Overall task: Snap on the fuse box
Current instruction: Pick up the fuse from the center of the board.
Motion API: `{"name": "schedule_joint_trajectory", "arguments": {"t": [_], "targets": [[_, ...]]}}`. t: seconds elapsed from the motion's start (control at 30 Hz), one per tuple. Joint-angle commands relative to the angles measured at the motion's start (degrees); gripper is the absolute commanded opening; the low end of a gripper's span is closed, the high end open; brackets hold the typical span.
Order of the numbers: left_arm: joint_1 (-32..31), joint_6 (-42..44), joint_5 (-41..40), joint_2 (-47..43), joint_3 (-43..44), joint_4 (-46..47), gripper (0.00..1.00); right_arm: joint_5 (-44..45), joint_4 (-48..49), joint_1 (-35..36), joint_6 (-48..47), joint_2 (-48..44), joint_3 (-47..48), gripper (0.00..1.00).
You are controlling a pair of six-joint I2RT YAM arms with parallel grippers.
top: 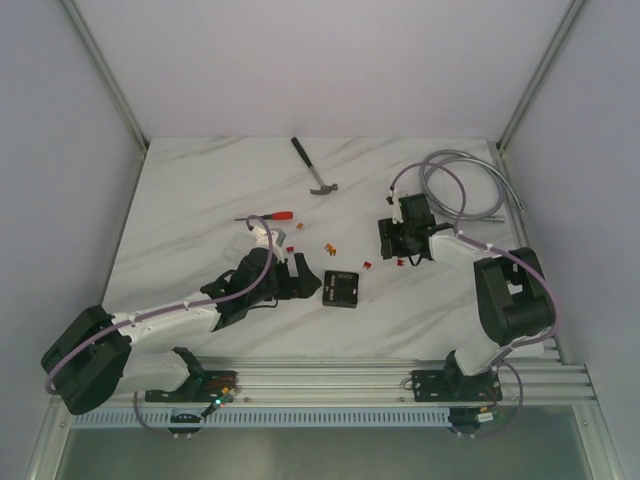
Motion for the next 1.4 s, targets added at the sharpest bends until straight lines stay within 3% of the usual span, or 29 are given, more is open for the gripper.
{"name": "schedule_joint_trajectory", "arguments": {"t": [0.0,0.73,1.0,1.37], "targets": [[0.32,0.3,-0.73,-1.08,-0.6,-0.21,1.0,-3.31,-1.1,-0.18,-0.38,0.11,-1.16,0.65],[0.3,-0.55,-0.4,-2.26,-1.36,-0.2,1.0,-1.34,-6.63,2.8,6.9,-5.23,-6.8,0.6],[0.32,-0.65,0.03,-2.14,-1.26,-0.22,1.0,4.54,-9.76,3.86,4.51,-2.71,-3.87,0.53],[0.28,-0.18,0.77,-1.03,-0.55,-0.2,1.0,4.72,-11.71,3.86,0.33,0.81,-0.29,0.48]]}}
